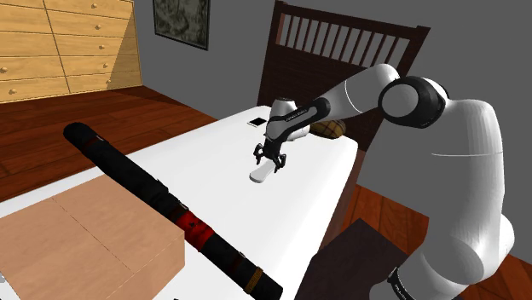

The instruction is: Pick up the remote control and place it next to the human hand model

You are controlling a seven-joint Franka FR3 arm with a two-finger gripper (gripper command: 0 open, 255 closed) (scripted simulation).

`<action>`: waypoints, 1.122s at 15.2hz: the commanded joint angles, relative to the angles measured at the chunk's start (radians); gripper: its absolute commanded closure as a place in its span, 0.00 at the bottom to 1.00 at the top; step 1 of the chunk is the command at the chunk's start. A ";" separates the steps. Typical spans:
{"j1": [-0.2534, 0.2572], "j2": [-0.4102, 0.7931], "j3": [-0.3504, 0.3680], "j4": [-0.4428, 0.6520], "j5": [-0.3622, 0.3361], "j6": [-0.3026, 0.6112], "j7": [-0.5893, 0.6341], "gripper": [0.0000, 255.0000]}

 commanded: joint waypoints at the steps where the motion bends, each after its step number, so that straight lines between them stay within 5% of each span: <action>1: 0.000 0.002 0.000 0.001 0.000 0.002 0.000 0.00; 5: 0.000 0.002 0.000 0.000 0.000 0.002 0.000 0.00; 6: 0.000 0.002 0.000 0.000 0.000 0.002 0.000 1.00; 17: -0.001 -0.017 0.002 0.001 0.003 -0.017 -0.001 1.00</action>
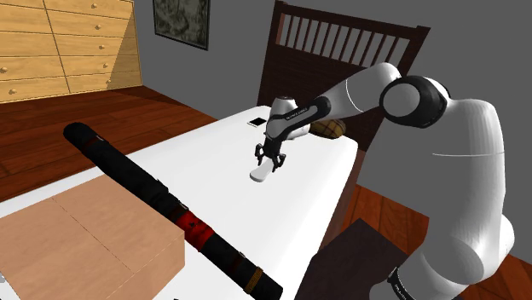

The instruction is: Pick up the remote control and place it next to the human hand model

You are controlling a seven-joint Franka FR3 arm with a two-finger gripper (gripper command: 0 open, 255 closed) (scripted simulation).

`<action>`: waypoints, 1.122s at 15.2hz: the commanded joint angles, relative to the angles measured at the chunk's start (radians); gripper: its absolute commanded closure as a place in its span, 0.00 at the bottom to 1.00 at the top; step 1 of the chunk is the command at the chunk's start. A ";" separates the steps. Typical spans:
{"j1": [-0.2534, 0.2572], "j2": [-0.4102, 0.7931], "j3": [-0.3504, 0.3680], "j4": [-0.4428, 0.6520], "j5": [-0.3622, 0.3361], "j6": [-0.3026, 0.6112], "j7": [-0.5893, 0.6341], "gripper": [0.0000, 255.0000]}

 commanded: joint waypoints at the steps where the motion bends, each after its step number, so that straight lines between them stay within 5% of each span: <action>1: -0.002 -0.018 0.002 -0.002 0.003 -0.015 -0.002 1.00; 17: -0.011 -0.144 0.015 0.037 0.025 -0.179 -0.014 1.00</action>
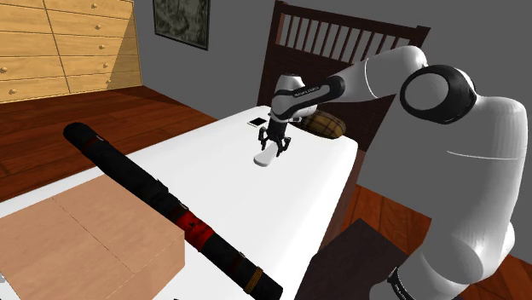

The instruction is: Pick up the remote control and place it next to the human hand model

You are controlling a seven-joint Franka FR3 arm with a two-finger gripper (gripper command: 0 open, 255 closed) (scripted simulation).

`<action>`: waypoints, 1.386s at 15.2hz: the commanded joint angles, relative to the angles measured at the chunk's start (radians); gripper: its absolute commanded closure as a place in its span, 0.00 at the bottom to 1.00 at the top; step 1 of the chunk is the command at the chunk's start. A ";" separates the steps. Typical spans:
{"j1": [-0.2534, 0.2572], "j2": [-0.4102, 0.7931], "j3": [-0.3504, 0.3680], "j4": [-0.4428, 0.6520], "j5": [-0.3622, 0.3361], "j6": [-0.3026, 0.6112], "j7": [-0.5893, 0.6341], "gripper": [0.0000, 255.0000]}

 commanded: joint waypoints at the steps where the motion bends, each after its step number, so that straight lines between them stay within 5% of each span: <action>1: -0.001 -0.013 0.001 0.012 0.003 -0.024 -0.001 1.00; 21: 0.162 -0.491 0.154 -0.626 0.098 0.146 0.266 1.00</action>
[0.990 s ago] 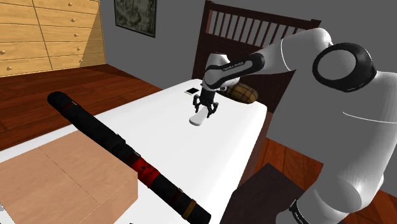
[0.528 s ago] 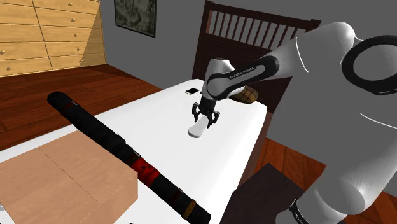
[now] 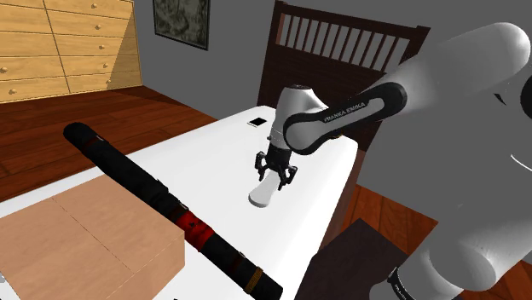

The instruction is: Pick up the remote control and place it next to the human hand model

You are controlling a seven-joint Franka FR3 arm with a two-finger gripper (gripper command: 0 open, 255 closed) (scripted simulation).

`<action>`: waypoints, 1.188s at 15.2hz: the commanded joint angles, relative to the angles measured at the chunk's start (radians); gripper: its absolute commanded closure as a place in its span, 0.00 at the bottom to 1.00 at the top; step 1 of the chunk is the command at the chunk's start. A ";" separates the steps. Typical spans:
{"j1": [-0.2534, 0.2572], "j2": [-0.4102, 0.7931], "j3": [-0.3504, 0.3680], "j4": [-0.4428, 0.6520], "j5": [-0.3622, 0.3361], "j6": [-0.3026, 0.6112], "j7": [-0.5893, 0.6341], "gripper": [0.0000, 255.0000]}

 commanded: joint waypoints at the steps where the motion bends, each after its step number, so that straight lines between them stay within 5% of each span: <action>1: 0.021 -0.040 0.021 -0.045 0.017 0.007 0.030 1.00; 13: 0.193 -0.236 0.188 -0.225 0.156 0.012 0.256 1.00; 18: 0.190 -0.191 0.207 -0.248 0.145 0.079 0.277 1.00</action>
